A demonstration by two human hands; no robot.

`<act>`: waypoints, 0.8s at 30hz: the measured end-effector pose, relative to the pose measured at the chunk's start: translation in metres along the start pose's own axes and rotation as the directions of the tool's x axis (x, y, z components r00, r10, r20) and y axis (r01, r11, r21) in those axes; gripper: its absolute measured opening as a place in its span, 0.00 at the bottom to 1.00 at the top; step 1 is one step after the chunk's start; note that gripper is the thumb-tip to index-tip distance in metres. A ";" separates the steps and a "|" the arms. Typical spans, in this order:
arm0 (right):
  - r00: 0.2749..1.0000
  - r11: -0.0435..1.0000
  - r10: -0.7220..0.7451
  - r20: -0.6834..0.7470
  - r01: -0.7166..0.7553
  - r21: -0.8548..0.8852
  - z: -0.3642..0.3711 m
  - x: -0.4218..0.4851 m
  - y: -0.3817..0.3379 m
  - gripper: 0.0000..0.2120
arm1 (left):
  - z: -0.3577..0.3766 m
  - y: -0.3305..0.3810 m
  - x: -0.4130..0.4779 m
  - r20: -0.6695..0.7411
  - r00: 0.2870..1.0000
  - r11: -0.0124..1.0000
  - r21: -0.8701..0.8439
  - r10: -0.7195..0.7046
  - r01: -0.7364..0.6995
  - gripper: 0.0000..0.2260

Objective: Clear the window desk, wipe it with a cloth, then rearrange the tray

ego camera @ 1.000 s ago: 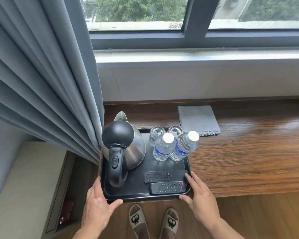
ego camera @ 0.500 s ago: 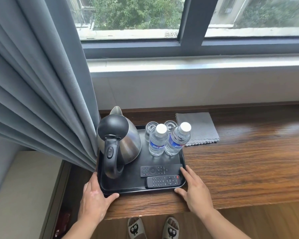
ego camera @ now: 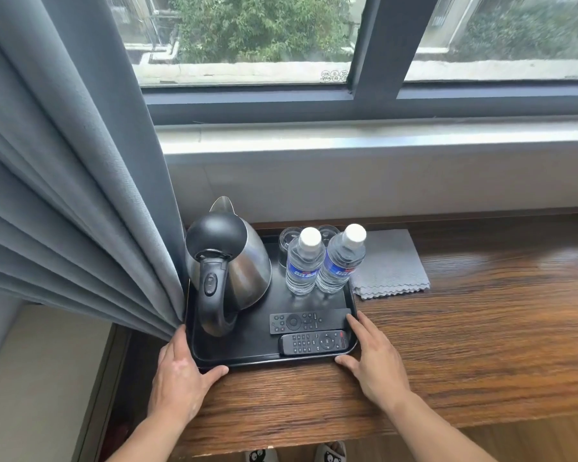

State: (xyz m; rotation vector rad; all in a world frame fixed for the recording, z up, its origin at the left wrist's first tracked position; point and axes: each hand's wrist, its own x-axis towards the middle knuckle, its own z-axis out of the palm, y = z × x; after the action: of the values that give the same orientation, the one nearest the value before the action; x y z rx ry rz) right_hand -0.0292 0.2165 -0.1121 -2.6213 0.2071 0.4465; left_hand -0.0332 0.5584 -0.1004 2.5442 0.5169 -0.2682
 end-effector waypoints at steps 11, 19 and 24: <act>1.000 1.000 -0.003 -0.008 0.003 0.012 -0.003 -0.002 -0.002 0.40 | 0.003 -0.004 0.002 -0.004 1.000 1.000 0.006 0.010 -0.010 0.54; 1.000 1.000 -0.006 0.002 0.006 0.005 -0.003 -0.002 -0.003 0.40 | 0.003 -0.004 0.003 0.012 1.000 1.000 0.017 -0.008 0.007 0.54; 1.000 1.000 -0.003 0.007 0.003 0.007 -0.004 -0.003 -0.004 0.40 | 0.004 -0.005 0.005 0.011 1.000 1.000 0.021 -0.005 0.005 0.54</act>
State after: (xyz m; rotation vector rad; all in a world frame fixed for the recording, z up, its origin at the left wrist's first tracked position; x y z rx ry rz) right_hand -0.0302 0.2182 -0.1062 -2.6130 0.2025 0.4526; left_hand -0.0314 0.5615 -0.1077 2.5608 0.5192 -0.2908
